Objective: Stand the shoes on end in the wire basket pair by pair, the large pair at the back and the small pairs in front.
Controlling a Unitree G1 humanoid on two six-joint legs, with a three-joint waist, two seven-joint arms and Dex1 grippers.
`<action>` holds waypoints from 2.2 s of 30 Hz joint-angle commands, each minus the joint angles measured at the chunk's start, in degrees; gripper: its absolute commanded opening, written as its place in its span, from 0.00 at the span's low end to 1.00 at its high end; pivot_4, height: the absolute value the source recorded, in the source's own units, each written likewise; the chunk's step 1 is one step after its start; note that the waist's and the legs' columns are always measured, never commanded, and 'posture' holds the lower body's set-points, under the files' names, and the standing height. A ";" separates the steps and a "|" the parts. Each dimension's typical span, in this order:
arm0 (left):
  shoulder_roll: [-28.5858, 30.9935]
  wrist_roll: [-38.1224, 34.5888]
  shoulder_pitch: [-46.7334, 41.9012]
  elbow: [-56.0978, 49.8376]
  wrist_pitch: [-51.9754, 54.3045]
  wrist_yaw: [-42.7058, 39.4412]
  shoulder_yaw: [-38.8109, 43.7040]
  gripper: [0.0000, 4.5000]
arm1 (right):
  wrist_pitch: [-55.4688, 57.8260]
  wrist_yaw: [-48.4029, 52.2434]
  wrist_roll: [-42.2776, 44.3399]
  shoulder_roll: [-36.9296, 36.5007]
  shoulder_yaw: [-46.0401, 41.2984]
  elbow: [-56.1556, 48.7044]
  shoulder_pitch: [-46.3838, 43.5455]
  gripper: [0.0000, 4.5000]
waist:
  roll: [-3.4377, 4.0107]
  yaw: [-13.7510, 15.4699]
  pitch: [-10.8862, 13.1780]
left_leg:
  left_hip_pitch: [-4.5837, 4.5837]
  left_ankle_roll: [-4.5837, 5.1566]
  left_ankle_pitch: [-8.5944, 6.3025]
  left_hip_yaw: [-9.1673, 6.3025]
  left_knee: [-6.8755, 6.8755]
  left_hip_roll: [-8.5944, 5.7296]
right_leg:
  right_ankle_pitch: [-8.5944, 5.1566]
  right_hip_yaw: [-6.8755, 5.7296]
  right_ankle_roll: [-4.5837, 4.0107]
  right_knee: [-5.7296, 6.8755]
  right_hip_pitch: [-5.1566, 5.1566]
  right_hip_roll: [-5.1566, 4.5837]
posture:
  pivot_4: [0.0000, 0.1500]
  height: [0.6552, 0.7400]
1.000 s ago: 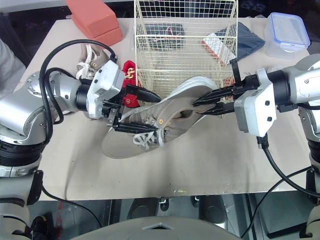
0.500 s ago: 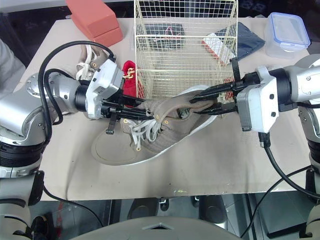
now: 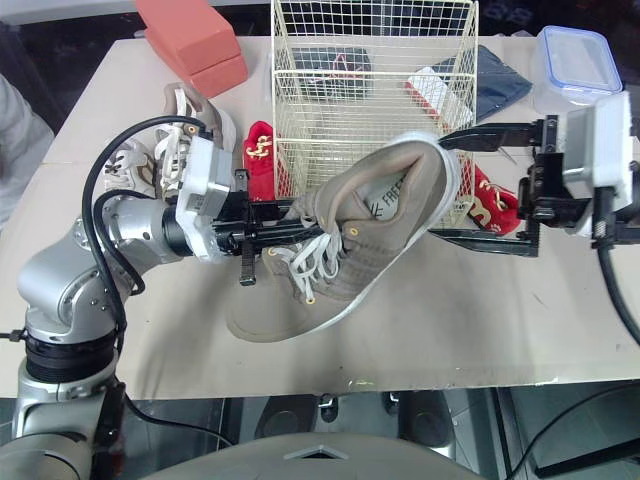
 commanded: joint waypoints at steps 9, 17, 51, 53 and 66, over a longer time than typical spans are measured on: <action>-14.62 12.99 3.41 -2.02 -18.05 15.75 -3.70 0.08 | 13.73 -34.01 26.91 7.30 -7.13 -13.36 9.66 0.99 | -0.12 0.13 -0.07 | 0.01 0.01 -0.01 -0.03 0.01 -0.08 | 0.00 -0.01 0.01 -0.02 0.09 0.08 | 1.00 0.36; -16.36 23.39 2.18 3.54 -29.02 17.41 -7.13 0.08 | 9.34 -60.20 29.14 20.05 4.78 -18.87 2.16 0.99 | -0.13 0.01 -0.08 | -0.01 0.02 -0.01 -0.03 0.01 -0.09 | -0.07 -0.01 0.15 -0.02 0.06 0.16 | 1.00 0.36; -12.86 4.76 1.16 1.09 -23.89 10.87 -1.99 0.99 | 4.52 -75.67 36.63 24.70 6.22 -16.61 -6.47 0.00 | -0.12 -0.12 -0.08 | -0.09 0.18 -0.10 -0.03 0.00 -0.08 | 0.00 -0.02 0.03 -0.05 -0.02 0.16 | 1.00 0.36; -12.53 2.62 0.88 0.61 -23.07 10.87 -0.90 0.99 | 3.22 -77.12 37.94 24.76 5.44 -16.03 -8.02 0.00 | -0.12 -0.13 -0.08 | -0.08 0.17 -0.10 -0.02 -0.01 -0.07 | 0.00 0.00 0.03 -0.05 -0.02 0.17 | 1.00 0.36; -1.90 -8.63 -3.99 2.85 -13.05 11.26 8.66 0.99 | -8.91 -77.63 16.89 29.00 4.61 -4.08 -25.01 0.00 | -0.10 -0.09 -0.08 | -0.10 0.03 -0.02 0.02 -0.03 -0.08 | 0.01 0.01 0.02 -0.07 -0.07 0.19 | 1.00 0.36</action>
